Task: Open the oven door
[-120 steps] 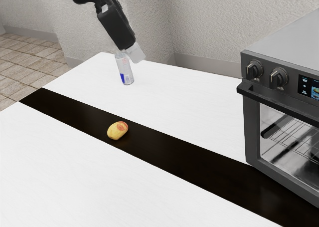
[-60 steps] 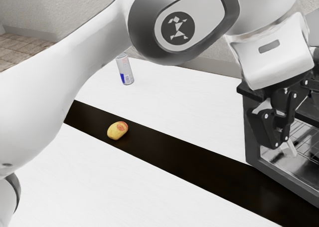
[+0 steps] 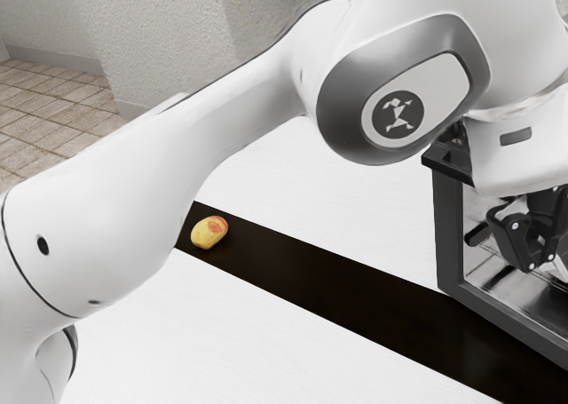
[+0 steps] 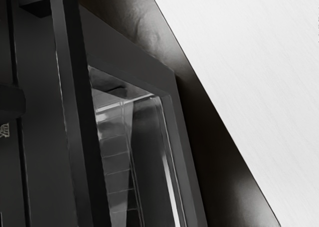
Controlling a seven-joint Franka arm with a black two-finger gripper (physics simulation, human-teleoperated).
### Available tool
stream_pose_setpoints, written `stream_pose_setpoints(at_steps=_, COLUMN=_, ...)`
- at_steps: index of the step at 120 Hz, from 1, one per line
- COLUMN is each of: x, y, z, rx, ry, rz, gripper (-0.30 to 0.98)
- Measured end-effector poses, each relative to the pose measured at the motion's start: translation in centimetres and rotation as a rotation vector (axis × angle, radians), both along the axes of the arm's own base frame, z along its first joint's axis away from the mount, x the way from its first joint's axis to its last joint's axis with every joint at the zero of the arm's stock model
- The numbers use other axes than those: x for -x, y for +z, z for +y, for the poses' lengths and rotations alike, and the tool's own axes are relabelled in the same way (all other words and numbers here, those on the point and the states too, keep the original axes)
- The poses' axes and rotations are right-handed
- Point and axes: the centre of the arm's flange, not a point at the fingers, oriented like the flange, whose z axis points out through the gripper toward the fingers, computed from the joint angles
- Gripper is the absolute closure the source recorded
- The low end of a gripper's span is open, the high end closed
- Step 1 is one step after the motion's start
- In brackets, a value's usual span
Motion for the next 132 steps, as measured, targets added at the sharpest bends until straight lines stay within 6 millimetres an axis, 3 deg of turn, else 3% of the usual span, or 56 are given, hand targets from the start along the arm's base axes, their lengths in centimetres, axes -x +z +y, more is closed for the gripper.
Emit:
stream_pose_setpoints(at_steps=33, x=1.4, y=-1.3, z=-1.4, rx=-0.088, ry=-0.086, rz=-0.026, gripper=0.0)
stream_pose_setpoints(at_steps=66, x=0.6, y=-2.8, z=-1.1, rx=-0.127, ry=-0.095, rz=-0.036, gripper=0.0)
stream_pose_setpoints(at_steps=83, x=0.1, y=-3.1, z=-1.3, rx=-0.123, ry=-0.098, rz=-0.038, gripper=-0.06)
stream_pose_setpoints(at_steps=98, x=-0.3, y=-3.8, z=-1.4, rx=-0.121, ry=-0.102, rz=-0.03, gripper=-0.21)
stream_pose_setpoints(at_steps=117, x=-0.2, y=-3.8, z=-1.4, rx=-0.126, ry=-0.104, rz=-0.03, gripper=0.02)
stream_pose_setpoints(at_steps=122, x=0.8, y=-3.4, z=-1.4, rx=-0.146, ry=-0.107, rz=-0.036, gripper=0.08)
stream_pose_setpoints(at_steps=127, x=3.6, y=-3.4, z=-1.6, rx=-0.213, ry=-0.117, rz=-0.053, gripper=0.1)
stream_pose_setpoints(at_steps=129, x=5.4, y=-3.7, z=-1.4, rx=-0.257, ry=-0.118, rz=-0.065, gripper=0.11)
stream_pose_setpoints(at_steps=132, x=9.9, y=-3.8, z=-0.7, rx=-0.338, ry=-0.12, rz=-0.099, gripper=0.16)
